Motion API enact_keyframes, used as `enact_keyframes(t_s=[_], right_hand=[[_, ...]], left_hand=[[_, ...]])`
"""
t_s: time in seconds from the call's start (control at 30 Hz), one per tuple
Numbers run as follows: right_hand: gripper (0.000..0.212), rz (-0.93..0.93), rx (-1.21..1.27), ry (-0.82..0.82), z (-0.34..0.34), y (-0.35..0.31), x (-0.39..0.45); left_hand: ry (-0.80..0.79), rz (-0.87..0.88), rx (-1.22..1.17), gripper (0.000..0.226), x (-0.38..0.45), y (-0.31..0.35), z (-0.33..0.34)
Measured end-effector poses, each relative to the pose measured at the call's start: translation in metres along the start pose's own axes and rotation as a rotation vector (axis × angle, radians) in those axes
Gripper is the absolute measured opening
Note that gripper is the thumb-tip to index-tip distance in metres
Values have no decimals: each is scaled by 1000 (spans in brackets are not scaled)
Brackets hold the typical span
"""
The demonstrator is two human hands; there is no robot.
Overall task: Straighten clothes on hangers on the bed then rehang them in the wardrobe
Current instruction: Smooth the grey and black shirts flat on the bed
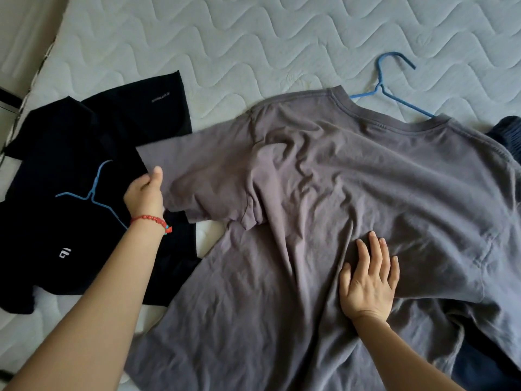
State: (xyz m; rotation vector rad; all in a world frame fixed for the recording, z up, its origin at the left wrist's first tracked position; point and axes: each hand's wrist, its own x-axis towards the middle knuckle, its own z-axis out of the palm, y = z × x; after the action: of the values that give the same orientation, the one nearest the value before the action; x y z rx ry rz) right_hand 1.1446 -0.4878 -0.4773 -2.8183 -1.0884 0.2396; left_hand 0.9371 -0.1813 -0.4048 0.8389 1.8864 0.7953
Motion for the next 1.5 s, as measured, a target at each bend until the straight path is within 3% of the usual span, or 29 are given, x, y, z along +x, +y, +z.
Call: enact_keyframes(t_s=[0.07, 0.2, 0.3, 0.43, 0.63, 0.83, 0.93, 1.03, 1.13, 1.23, 1.37, 1.5], right_hand=[[53, -3, -1, 2, 0, 0, 0], [53, -3, -7, -9, 1, 0, 0], [53, -8, -7, -8, 1, 0, 0], [53, -10, -2, -2, -1, 0, 0], [55, -13, 35, -13, -4, 2, -2], [55, -22, 205, -106, -31, 6, -26], [51, 84, 231, -47, -43, 24, -80], [49, 221, 222, -29, -46, 54, -143], [47, 375, 238, -47, -45, 77, -188], [49, 540, 313, -94, -48, 83, -211], [53, 756, 433, -74, -54, 77, -234], [43, 954, 539, -99, -58, 69, -253]], left_hand=[[-129, -192, 16, 24, 1, -10, -2], [-313, -198, 62, 8, -5, -12, -3], [-213, 2, 190, 3, -2, -16, -8], [3, 263, 415, 23, 10, -26, -21], [4, 304, 493, 38, -33, -47, -42], [-169, 392, 623, 35, -92, -91, -92], [-225, 556, 902, 38, -107, -110, -114], [-193, 633, 961, 43, -116, -120, -127], [-165, 507, 950, 45, -124, -126, -133], [-241, 332, 994, 49, -126, -139, -135], [-305, 358, 1122, 50, -122, -142, -139], [-414, 307, 1151, 38, -107, -135, -151]])
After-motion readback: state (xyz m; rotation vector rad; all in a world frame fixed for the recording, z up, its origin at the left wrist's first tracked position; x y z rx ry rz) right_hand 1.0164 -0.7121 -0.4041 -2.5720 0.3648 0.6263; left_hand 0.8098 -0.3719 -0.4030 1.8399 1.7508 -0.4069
